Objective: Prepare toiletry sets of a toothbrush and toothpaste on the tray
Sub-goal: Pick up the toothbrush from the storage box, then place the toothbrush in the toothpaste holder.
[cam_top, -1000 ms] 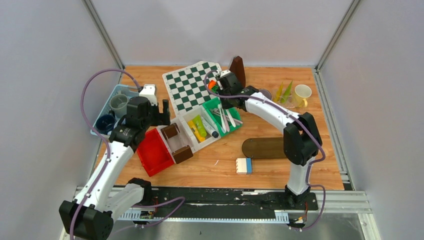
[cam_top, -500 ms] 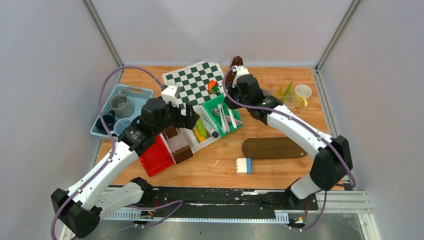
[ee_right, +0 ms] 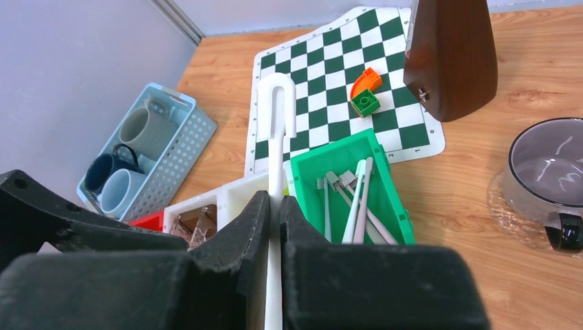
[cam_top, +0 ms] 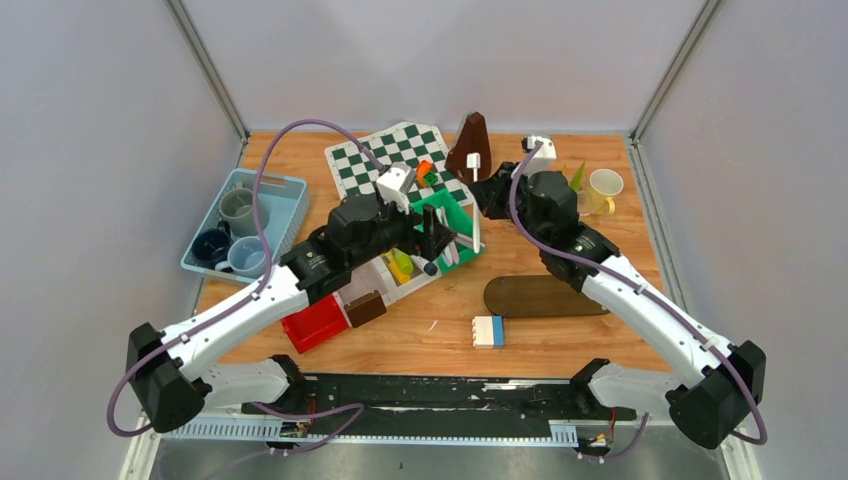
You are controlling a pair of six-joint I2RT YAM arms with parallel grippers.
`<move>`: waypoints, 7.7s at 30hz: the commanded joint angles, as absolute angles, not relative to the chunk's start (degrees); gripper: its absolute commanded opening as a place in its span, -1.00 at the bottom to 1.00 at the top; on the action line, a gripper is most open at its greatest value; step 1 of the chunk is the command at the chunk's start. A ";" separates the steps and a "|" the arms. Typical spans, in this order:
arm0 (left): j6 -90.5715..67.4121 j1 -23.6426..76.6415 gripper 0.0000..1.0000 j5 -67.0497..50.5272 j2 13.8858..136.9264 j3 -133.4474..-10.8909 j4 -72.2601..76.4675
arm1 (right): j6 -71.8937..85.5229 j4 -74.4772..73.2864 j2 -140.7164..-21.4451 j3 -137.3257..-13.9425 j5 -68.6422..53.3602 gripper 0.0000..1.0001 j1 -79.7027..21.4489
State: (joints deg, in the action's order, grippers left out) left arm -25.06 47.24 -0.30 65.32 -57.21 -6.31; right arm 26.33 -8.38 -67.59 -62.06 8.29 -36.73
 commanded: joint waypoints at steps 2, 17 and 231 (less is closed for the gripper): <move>-26.79 49.78 0.89 -1.59 69.30 -61.85 2.66 | 31.23 -2.40 -62.89 -58.21 10.24 -1.00 -37.09; -28.46 52.56 0.20 -2.92 79.31 -67.08 4.83 | 33.42 0.70 -58.64 -54.44 11.64 -1.00 -37.69; 8.86 24.26 1.00 30.39 53.70 -56.43 -13.37 | 34.50 6.60 -81.28 -53.21 -18.22 -0.95 24.53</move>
State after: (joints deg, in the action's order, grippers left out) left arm 9.08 24.75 30.48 53.71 -56.60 -16.40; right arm 34.37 0.12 -83.18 -53.82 -18.81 25.17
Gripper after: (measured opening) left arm 0.998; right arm 0.203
